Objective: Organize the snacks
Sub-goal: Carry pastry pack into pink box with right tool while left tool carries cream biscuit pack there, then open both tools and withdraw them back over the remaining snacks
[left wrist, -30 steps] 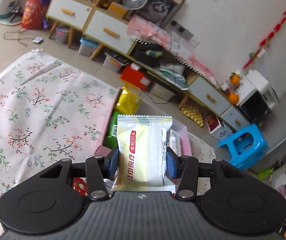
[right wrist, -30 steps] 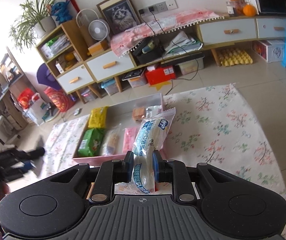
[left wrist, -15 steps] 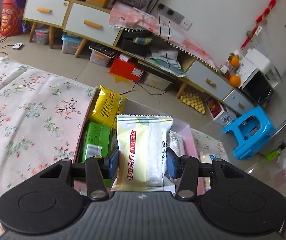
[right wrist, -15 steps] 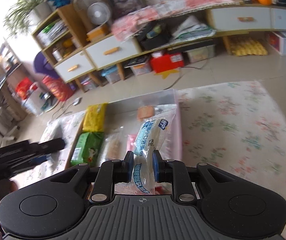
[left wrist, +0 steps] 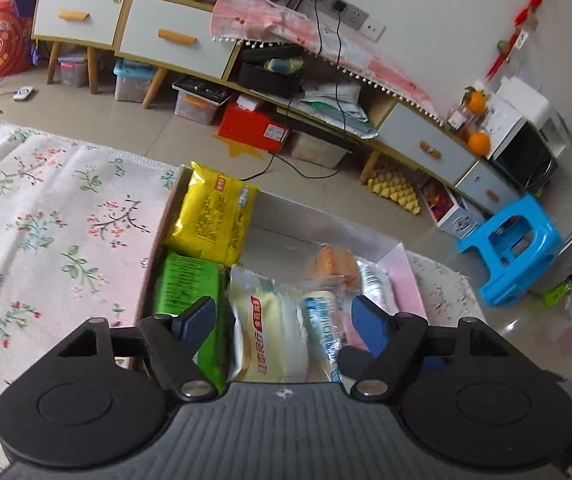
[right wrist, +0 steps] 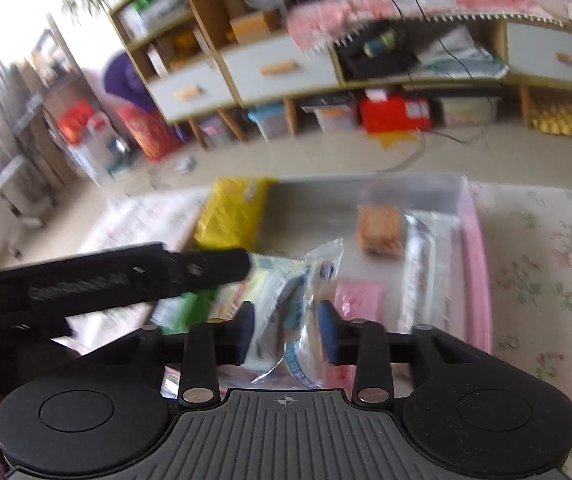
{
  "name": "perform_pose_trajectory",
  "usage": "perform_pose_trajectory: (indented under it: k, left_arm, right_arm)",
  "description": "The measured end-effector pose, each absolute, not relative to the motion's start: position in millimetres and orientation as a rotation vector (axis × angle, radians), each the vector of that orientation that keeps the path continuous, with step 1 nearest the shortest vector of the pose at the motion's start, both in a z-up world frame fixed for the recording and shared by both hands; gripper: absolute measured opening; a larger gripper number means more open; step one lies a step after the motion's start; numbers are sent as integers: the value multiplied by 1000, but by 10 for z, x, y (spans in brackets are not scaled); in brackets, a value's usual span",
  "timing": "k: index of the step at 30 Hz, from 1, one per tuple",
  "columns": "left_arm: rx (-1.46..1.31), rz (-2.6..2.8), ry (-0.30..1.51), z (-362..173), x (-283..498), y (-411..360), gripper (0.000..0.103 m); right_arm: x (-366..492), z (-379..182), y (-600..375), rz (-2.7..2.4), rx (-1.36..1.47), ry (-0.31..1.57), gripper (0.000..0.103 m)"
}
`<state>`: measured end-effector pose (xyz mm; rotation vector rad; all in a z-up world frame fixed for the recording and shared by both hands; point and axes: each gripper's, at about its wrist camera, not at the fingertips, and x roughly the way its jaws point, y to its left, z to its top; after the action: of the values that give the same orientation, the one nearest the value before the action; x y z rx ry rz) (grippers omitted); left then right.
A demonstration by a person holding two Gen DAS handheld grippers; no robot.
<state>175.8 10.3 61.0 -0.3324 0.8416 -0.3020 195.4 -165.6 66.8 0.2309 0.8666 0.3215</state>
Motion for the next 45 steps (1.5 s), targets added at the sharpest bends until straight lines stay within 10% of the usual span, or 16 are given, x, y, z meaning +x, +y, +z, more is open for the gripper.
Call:
perform_pose_trajectory:
  k: [10, 25, 45]
  left_arm:
    - [-392, -271, 820, 919, 1568, 309, 74]
    - [-375, -64, 812, 1167, 1018, 754, 98]
    - [-279, -86, 891, 958, 672, 624, 101]
  right_arm:
    - [1792, 980, -2178, 221, 433, 872, 44]
    - [832, 1392, -1972, 195, 71, 726, 84]
    - [269, 1223, -2010, 233, 70, 762, 87]
